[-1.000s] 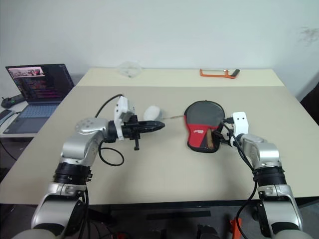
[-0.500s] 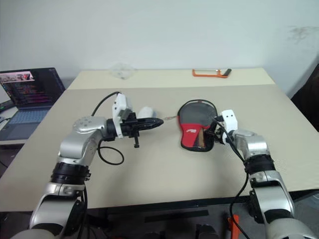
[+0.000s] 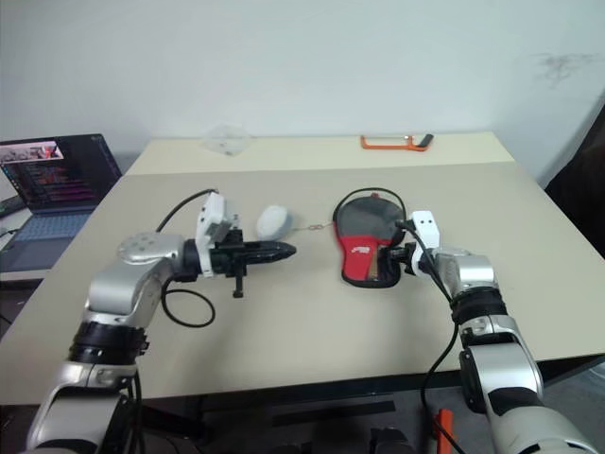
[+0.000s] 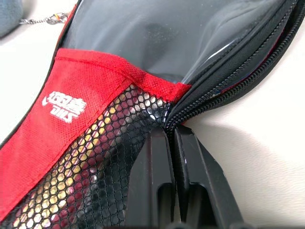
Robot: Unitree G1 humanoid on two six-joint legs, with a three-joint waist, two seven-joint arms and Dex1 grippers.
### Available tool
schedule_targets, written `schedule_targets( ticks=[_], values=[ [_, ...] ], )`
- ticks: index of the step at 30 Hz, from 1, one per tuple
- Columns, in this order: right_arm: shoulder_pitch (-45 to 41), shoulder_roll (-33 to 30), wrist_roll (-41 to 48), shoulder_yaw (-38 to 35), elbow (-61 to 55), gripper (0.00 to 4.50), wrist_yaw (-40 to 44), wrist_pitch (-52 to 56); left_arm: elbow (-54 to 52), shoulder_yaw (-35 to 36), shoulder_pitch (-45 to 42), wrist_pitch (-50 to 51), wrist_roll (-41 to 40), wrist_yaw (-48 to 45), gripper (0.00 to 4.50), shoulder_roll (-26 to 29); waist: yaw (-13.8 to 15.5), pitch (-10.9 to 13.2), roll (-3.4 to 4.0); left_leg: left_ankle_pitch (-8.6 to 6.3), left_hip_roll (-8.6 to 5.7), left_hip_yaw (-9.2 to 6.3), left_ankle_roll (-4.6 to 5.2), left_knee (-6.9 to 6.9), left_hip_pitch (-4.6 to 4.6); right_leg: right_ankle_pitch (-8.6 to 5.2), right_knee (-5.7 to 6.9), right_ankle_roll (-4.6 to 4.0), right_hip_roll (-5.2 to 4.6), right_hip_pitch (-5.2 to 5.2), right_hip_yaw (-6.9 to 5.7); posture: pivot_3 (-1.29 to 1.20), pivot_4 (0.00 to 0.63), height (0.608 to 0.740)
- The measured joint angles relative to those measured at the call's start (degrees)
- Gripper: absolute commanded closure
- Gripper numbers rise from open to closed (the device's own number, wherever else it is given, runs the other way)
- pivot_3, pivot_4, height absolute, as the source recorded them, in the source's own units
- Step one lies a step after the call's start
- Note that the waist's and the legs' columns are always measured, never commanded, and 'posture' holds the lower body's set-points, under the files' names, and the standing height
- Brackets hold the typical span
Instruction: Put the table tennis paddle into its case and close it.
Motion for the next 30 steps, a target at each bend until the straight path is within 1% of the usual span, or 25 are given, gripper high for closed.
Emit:
schedule_targets(
  ticks=[4, 6, 12, 15, 18, 22, 25, 30],
  values=[
    [1.6, 2.3, 2.4, -0.3, -6.6, 4.47, 1.6, 5.7, -5.3, -0.5, 5.7, 2.5, -2.6, -5.4, 4.50, 5.0, -0.5, 0.0, 0.01, 0.08, 0.05, 0.00, -0.15, 0.01, -0.48, 0.01, 0.04, -0.02, 0.02, -0.50, 0.01, 0.00, 0.150, 0.740],
    [3.1, 3.7, 3.1, 0.0, -10.6, 4.47, 1.7, 8.5, -8.1, -0.7, 7.6, 4.0, -4.4, -7.0, 4.50, 6.7, -0.4, 0.0, 0.02, 0.08, 0.05, 0.00, -0.16, 0.00, -0.53, 0.01, 0.02, -0.03, 0.01, -0.54, 0.01, 0.00, 0.150, 0.740],
    [9.5, 7.1, 6.0, 2.7, -24.6, 4.47, 1.5, 16.5, -15.4, -1.1, 11.6, 8.0, -8.9, -7.3, 4.50, 7.8, 0.1, 0.0, 0.04, -0.01, 0.01, -0.03, -0.02, 0.01, -0.54, 0.01, -0.01, -0.03, -0.02, -0.52, -0.02, 0.00, 0.150, 0.740],
    [14.8, 6.9, 7.8, 3.8, -34.3, 4.47, 0.8, 21.1, -17.9, -1.1, 13.7, 9.4, -10.8, -7.2, 4.50, 9.0, 0.2, 0.0, 0.04, -0.02, 0.03, -0.04, -0.01, -0.01, -0.54, 0.01, -0.02, -0.03, -0.01, -0.53, -0.02, 0.00, 0.150, 0.740],
    [19.0, 6.3, 9.5, 4.2, -41.1, 4.47, 0.1, 25.1, -19.3, -1.1, 15.0, 10.3, -11.8, -7.2, 4.50, 9.8, 0.4, 0.0, 0.05, -0.03, 0.01, -0.02, 0.00, 0.00, -0.54, 0.01, -0.03, -0.03, -0.01, -0.52, -0.01, 0.00, 0.150, 0.740],
    [26.3, 4.8, 12.8, 3.8, -52.9, 4.47, -1.3, 31.4, -19.5, -1.1, 15.4, 10.5, -12.9, -7.3, 4.50, 10.9, 1.3, 0.0, 0.05, -0.05, 0.02, -0.06, 0.02, -0.02, -0.52, 0.00, -0.04, -0.04, 0.00, -0.50, -0.05, 0.00, 0.150, 0.740],
    [29.2, 3.7, 14.6, 3.2, -58.0, 4.47, -2.2, 34.7, -19.5, -1.2, 15.5, 10.5, -13.3, -7.9, 4.50, 11.3, 1.6, 0.0, 0.05, -0.05, 0.00, -0.04, 0.02, 0.01, -0.52, 0.00, -0.06, -0.03, -0.02, -0.46, -0.05, 0.00, 0.150, 0.740],
    [31.3, 1.8, 16.4, 1.0, -61.2, 4.47, -3.4, 37.3, -19.3, -1.9, 15.1, 10.2, -13.2, -8.6, 4.50, 11.5, 2.0, 0.0, 0.05, -0.05, 0.00, -0.05, 0.03, 0.00, -0.51, 0.00, -0.05, -0.03, -0.01, -0.45, -0.07, 0.00, 0.150, 0.740]
  ],
)
